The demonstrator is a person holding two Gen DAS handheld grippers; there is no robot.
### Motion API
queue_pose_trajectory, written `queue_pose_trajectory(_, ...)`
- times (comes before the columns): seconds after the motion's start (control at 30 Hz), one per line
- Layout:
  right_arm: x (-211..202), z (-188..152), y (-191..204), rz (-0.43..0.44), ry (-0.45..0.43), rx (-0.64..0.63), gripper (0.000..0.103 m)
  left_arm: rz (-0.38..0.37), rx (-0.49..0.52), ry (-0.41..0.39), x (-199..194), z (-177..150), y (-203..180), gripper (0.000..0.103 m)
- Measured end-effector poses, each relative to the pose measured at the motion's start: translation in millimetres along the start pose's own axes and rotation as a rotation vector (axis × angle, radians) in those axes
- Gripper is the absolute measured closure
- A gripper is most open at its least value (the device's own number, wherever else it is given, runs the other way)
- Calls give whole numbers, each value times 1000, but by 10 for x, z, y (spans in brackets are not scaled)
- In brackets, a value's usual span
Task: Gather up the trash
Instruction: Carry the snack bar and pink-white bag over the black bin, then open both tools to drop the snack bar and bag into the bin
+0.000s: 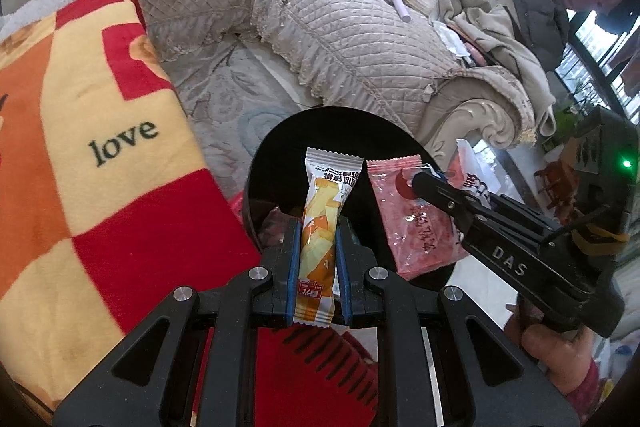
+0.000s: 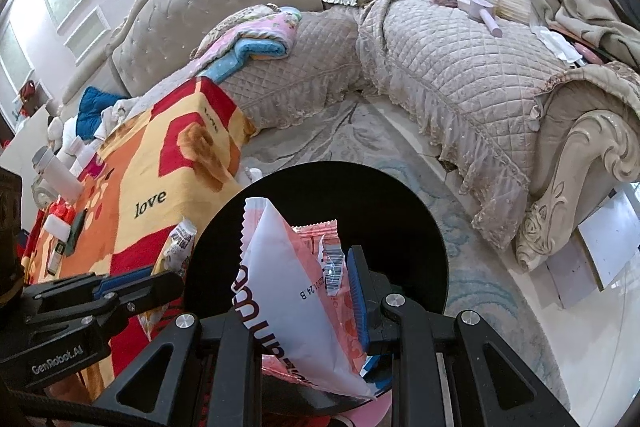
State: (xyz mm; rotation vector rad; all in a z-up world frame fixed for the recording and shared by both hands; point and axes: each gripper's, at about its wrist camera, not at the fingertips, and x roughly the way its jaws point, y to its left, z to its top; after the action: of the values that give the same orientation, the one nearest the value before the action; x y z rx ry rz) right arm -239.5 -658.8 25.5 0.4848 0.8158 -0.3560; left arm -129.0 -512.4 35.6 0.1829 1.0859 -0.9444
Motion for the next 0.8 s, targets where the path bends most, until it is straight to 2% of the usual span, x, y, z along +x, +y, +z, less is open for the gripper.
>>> queue_pose_trajectory(0.1, 22, 14, -26, -2, 4, 14, 82, -14, 3, -22, -8, -3, -8, 89)
queue_pose_trajectory(0.37, 44, 7, -25, -7, 18, 17, 80, -22, -4, -12, 26, -15, 23, 89)
queue_pose_trajectory(0.43, 35, 3, -19, -11, 19, 16, 74, -20, -6, -12, 31, -16, 27, 89)
queue_pose_trajectory(0.47, 22, 2, -16, -10, 18, 17, 66, -21, -9, -12, 36, -17, 29, 89)
queue_pose_trajectory(0.53, -3, 8, -11, -4, 9, 18, 56, -27, -14, -10, 43, -26, 34, 88)
queue_pose_trajectory(0.67, -58, 37, 4, -4, 3, 20, 56, -32, -16, -8, 45, -20, 35, 88)
queue_pose_trajectory(0.7, -80, 46, 8, -2, -2, 20, 56, -36, -19, -7, 41, -17, 40, 87)
queue_pose_trajectory(0.77, -126, 58, 24, -3, -13, 19, 56, -46, -25, -7, 33, -10, 59, 78)
queue_pose_trajectory(0.8, -154, 59, 32, -7, -20, 17, 53, -53, -30, -11, 21, -6, 65, 67)
